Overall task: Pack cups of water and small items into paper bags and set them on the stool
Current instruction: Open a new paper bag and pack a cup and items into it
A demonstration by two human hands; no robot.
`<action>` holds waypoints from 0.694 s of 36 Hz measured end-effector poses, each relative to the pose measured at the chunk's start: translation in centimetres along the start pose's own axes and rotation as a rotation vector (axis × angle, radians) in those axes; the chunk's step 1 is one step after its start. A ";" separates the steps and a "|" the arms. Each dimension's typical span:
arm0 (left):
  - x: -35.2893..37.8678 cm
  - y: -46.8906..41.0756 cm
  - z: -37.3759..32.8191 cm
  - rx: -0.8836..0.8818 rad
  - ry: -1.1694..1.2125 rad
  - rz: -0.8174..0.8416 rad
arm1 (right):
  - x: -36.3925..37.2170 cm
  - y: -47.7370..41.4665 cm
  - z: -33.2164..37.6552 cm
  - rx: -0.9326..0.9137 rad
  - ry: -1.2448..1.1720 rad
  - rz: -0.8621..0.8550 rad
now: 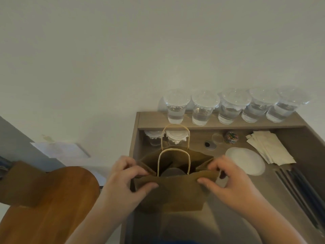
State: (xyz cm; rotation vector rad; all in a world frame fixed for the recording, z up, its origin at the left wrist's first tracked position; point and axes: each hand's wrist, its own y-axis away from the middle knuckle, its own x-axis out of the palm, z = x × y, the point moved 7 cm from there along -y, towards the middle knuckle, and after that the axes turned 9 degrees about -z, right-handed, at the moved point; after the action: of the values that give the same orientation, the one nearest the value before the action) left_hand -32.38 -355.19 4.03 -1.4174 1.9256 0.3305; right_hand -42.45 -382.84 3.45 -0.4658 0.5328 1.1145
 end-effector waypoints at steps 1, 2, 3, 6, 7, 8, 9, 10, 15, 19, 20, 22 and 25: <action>-0.4 -0.1 0.1 0.040 -0.020 -0.056 | -0.5 -0.1 0.0 -0.026 0.016 -0.072; -0.7 -0.2 0.1 0.064 -0.026 -0.100 | -0.8 -0.1 0.0 -0.037 0.025 -0.126; -0.9 -0.3 0.1 0.068 -0.012 -0.129 | -1.0 -0.2 0.0 -0.037 0.022 -0.151; -0.9 -0.5 0.6 -0.010 0.116 -0.160 | -0.6 -0.7 0.1 -0.037 -0.043 -0.058; -0.9 -0.6 0.8 -0.041 0.150 -0.167 | -0.2 -0.9 0.3 -0.029 -0.052 -0.006; -0.8 -0.8 0.9 -0.064 0.170 -0.158 | 0.0 -1.1 0.4 -0.026 -0.046 0.033; -0.7 -0.9 0.8 -0.072 0.185 -0.134 | 0.2 -1.3 0.5 -0.029 -0.025 0.057; -0.5 -1.1 0.6 -0.066 0.189 -0.095 | 0.4 -1.5 0.6 -0.030 -0.007 0.072; 0.3 -1.9 0.1 -0.011 0.098 0.069 | 1.3 -2.0 1.2 -0.001 -0.111 0.144; 0.7 -2.0 0.0 -0.047 0.113 0.082 | 1.3 -1.7 1.1 0.022 -0.174 0.092; 0.8 -2.0 -0.2 -0.051 0.131 0.083 | 1.3 -1.6 1.1 0.022 -0.182 0.079; 0.7 -1.9 -0.6 -0.045 0.186 0.071 | 1.0 -1.4 1.1 0.018 -0.187 0.056; 0.5 -2.0 -1.1 -0.004 0.233 0.034 | 0.1 -1.1 0.9 0.017 -0.193 0.001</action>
State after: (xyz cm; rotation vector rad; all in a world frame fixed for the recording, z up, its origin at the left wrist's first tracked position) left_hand -31.07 -356.96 4.87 -1.4816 2.1383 0.1917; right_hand -41.27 -382.63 4.24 -0.3389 0.3730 1.1411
